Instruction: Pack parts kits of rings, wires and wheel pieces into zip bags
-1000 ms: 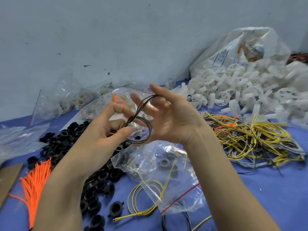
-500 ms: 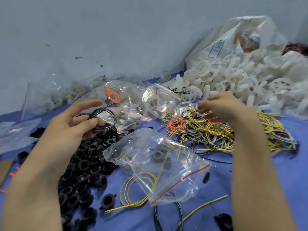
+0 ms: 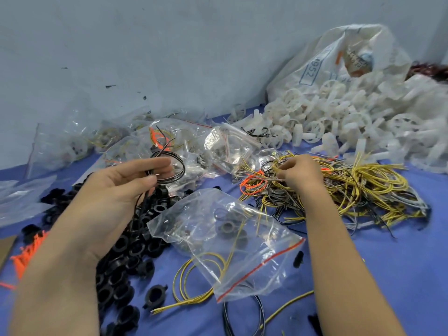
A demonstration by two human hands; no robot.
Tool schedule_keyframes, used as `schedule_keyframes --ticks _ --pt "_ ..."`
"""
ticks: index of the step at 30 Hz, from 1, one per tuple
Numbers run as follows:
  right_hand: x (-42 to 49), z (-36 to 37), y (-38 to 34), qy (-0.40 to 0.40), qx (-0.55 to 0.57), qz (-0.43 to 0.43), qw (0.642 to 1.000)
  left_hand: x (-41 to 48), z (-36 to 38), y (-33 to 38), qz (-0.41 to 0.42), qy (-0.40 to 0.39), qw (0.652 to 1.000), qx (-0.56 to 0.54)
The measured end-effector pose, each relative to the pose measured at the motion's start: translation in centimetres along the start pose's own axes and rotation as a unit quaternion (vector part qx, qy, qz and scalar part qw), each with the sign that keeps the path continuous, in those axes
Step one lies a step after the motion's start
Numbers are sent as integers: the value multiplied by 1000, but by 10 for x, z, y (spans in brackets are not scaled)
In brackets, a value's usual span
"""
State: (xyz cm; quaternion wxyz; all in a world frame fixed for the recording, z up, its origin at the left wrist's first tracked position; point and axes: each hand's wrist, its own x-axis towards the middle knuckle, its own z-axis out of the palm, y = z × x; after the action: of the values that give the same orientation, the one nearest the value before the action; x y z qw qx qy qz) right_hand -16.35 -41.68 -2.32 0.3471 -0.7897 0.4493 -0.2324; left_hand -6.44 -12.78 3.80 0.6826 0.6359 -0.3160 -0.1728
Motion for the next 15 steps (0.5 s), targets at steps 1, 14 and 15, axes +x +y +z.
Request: schedule_keyframes --ticks 1,14,15 --pt "-1 -8 -3 4 31 -15 999 0 1 1 -3 3 1000 0" --pt "-69 -66 -69 -280 348 -196 873 -1 24 5 -41 47 998 -17" --pt "-74 -63 -74 -309 326 -218 867 -1 29 5 -43 38 998 -19"
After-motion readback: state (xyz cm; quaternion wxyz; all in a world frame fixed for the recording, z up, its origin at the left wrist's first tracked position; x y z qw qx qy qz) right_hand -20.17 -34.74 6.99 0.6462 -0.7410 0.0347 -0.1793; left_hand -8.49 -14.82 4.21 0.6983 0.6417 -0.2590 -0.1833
